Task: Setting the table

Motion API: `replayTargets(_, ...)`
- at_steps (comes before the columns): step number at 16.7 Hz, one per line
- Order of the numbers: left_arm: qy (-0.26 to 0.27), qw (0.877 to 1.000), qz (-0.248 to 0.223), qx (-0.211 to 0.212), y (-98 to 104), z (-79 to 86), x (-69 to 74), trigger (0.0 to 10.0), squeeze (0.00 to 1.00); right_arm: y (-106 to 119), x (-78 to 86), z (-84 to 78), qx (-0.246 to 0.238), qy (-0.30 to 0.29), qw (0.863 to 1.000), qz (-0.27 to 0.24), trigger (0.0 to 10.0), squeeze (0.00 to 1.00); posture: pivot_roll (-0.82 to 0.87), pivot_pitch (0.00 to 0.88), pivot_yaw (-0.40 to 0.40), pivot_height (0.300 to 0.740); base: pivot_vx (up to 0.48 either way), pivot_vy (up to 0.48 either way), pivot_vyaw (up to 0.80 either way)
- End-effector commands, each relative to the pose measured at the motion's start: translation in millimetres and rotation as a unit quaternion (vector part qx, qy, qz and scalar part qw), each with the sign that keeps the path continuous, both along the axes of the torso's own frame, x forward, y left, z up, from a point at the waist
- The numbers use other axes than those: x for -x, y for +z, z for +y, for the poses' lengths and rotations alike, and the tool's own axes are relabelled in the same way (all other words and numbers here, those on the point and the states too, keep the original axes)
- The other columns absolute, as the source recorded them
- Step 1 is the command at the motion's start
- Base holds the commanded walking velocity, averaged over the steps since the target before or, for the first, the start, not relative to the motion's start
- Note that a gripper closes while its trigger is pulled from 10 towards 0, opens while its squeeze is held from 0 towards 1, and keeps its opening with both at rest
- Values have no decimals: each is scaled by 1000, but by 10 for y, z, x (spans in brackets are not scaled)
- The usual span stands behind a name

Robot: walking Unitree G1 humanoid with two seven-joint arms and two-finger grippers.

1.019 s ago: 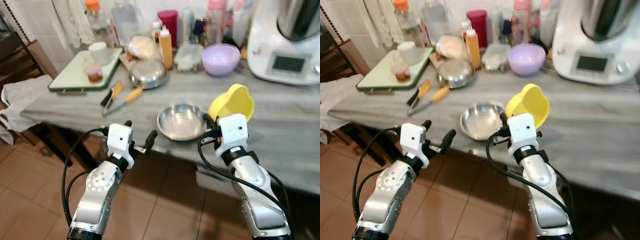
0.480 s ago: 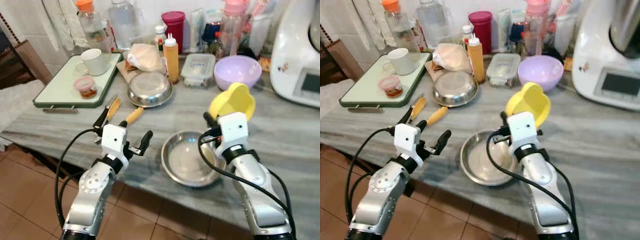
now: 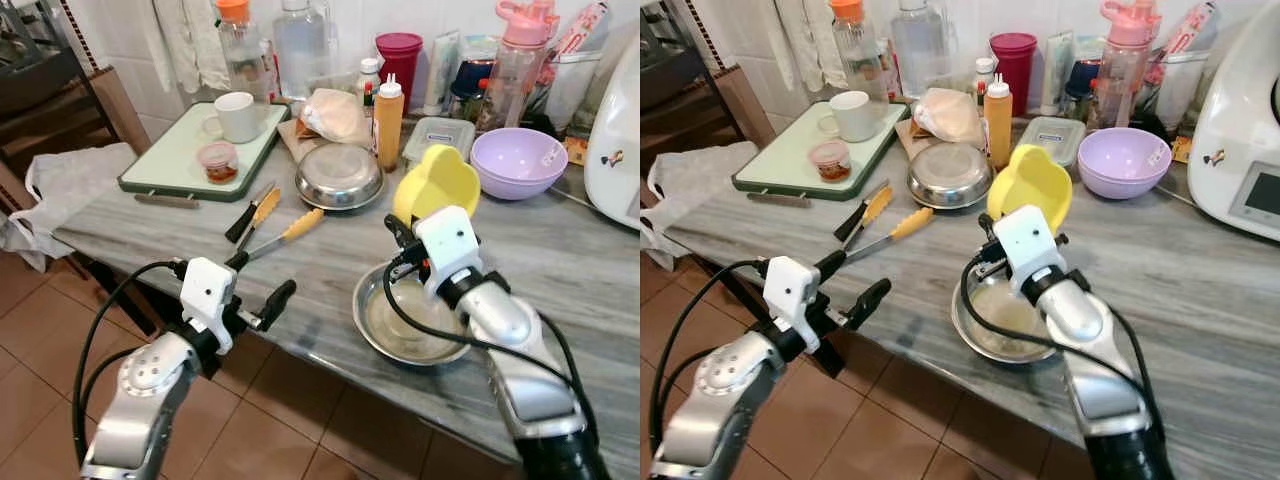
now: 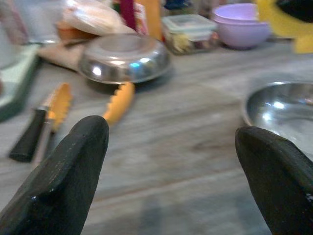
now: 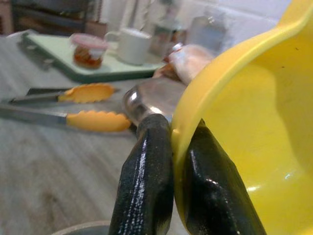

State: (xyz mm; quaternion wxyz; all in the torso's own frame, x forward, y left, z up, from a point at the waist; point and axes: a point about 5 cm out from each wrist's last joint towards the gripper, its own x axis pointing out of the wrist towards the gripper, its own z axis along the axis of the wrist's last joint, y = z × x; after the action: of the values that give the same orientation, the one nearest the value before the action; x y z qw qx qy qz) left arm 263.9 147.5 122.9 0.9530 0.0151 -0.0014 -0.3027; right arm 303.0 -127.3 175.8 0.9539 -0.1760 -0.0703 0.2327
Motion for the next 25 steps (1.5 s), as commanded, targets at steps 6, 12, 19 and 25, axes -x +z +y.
replayTargets(6,-50,999,20,7,1,-78,117,10000,0,-67,-145,183,85,148,984,59,10000,0,-48,107,57,740,0,0,0)
replayTargets(12,-76,996,35,15,-75,-105,198,10000,0,-120,-257,268,103,215,967,91,10000,0,-33,113,47,740,0,0,0)
replayTargets(19,-80,996,43,14,-112,-127,232,10000,0,-184,-286,294,121,235,959,103,10000,835,-29,113,51,740,0,0,0)
replayTargets(25,-77,996,49,8,-166,-148,206,10000,0,-158,-326,304,147,242,956,80,10000,1000,-31,106,49,740,0,0,0)
